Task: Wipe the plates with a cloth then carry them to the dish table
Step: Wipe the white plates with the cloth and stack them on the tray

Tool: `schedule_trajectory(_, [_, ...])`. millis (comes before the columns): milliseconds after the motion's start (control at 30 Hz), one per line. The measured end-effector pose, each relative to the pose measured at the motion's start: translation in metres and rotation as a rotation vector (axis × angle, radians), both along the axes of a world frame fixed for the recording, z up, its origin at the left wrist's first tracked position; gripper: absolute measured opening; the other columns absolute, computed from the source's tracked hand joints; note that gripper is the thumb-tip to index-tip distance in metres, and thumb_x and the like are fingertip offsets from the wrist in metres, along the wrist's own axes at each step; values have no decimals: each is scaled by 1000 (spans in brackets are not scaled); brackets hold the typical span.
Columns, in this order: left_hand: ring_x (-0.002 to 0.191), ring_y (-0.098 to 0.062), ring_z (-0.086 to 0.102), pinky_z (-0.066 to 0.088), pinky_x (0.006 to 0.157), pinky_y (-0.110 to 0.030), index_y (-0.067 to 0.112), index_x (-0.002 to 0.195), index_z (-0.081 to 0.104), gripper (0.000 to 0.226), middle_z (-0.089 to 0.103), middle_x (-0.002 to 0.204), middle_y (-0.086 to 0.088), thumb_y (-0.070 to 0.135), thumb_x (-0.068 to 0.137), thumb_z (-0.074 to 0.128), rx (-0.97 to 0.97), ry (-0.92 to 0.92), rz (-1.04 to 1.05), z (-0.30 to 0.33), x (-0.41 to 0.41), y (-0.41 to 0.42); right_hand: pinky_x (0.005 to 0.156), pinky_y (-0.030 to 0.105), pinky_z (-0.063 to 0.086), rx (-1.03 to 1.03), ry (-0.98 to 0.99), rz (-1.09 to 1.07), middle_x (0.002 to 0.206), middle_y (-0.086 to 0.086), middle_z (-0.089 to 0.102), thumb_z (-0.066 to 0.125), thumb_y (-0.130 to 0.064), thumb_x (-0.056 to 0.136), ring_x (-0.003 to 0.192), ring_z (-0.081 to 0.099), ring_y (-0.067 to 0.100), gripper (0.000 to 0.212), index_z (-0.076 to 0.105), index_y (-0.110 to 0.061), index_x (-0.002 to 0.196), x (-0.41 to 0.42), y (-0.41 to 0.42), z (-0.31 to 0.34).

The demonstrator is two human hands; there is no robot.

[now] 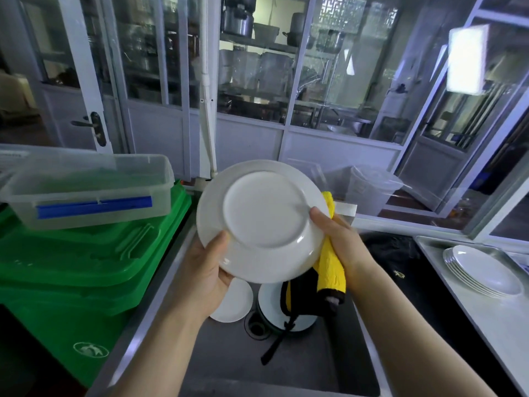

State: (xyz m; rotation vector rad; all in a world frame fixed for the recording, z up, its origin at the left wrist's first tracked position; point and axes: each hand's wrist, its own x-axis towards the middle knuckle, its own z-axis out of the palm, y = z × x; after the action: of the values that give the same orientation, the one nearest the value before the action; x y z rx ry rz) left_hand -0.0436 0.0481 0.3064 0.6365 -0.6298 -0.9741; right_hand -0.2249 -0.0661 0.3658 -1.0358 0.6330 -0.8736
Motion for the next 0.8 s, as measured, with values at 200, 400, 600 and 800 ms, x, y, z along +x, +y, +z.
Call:
schedule_trajectory(200, [118,-26,60,55,88,-41,26,139,49,83,60,133,-8,77,74,52,136,-156,-256,-12,10,-4,70,40,58,-145,-109,26,102,16,72,74,-17,72,85,70,31,35,71,-13,106,-11,-4,18])
schedule_trajectory(400, [72,-25,64,51,62,-33,21,93,77,67,70,81,-8,72,78,36,229,-114,-320,25,58,-10,73,42,57,-165,-31,156,107,20,69,73,-20,71,89,69,35,37,71,-9,107,-24,-11,30])
schedule_trajectory(600, [75,-22,72,57,67,-34,17,86,79,38,75,85,-8,40,56,85,236,-349,-390,70,55,-19,84,49,55,-155,98,87,113,23,67,77,-19,72,95,67,38,47,65,-4,114,-20,-11,34])
schedule_trajectory(800, [72,-20,71,57,62,-29,15,101,64,26,74,80,-6,26,81,53,246,-298,-156,73,32,-20,70,26,44,-590,420,-424,86,-2,62,53,-23,96,84,56,16,15,64,-12,95,-16,-21,34])
